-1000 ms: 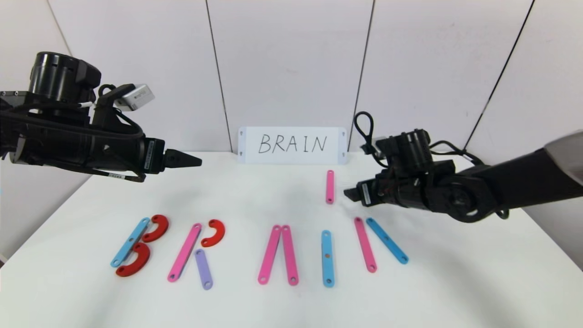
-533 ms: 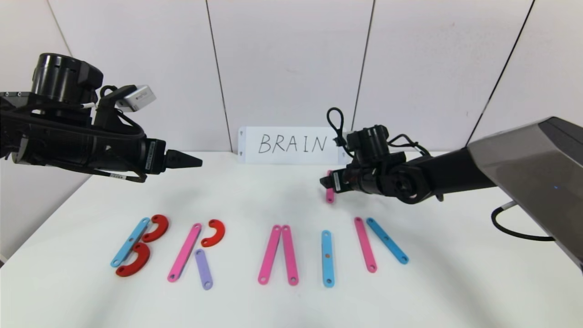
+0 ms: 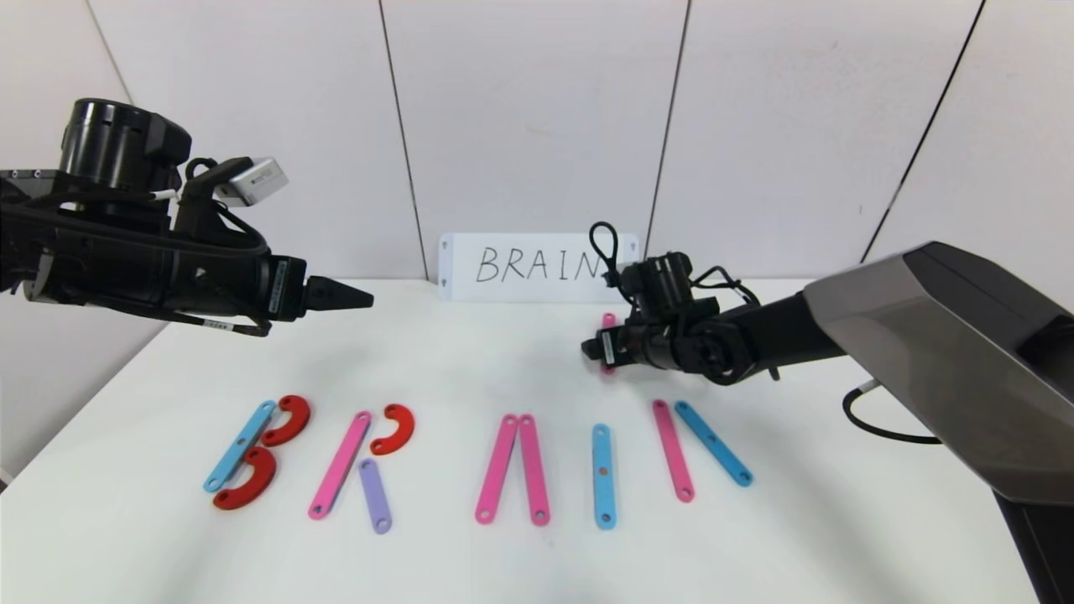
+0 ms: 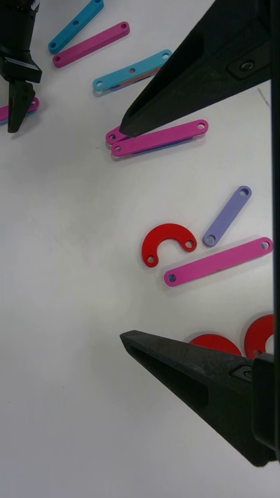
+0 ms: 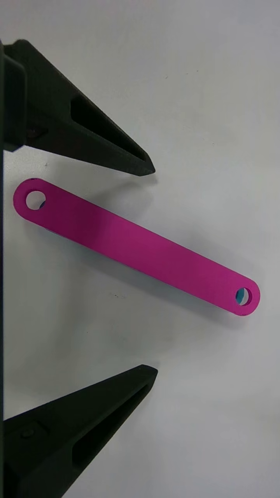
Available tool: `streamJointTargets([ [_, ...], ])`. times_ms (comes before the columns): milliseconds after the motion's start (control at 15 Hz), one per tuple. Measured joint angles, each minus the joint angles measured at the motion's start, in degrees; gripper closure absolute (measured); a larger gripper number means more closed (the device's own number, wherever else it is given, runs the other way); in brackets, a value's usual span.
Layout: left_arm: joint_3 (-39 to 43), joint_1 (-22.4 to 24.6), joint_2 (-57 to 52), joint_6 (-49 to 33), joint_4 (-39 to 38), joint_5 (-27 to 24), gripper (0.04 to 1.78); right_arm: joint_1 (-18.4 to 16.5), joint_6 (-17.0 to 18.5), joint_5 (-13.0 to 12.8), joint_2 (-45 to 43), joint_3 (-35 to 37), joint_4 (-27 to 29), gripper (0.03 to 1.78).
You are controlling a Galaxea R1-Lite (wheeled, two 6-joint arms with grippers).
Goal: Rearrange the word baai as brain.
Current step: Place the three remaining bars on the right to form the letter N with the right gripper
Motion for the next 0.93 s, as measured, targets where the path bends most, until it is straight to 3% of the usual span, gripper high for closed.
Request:
streamJointTargets([
  [267, 0.0, 0.0, 0.0, 0.0, 0.0, 0.0, 0.08, 0.5, 0.1, 0.0, 1.1, -0.4, -0.5, 0.48],
  [533, 0.1, -0.3, -0.1, 0.0, 0.0, 0.0, 0.08, 0.8, 0.1, 0.0, 1.4, -0.4, -0.6, 1.20],
  [667, 0.2, -0.4, -0.1, 0.0, 0.0, 0.0, 0.08, 0.8, 0.1, 0.0, 1.5, -0.5, -0.6, 1.45],
  [933, 0.2, -0.4, -0.2, 0.0, 0.0, 0.0, 0.08, 0.8, 0.2, 0.0, 1.2, -0.4, -0.1, 1.51],
])
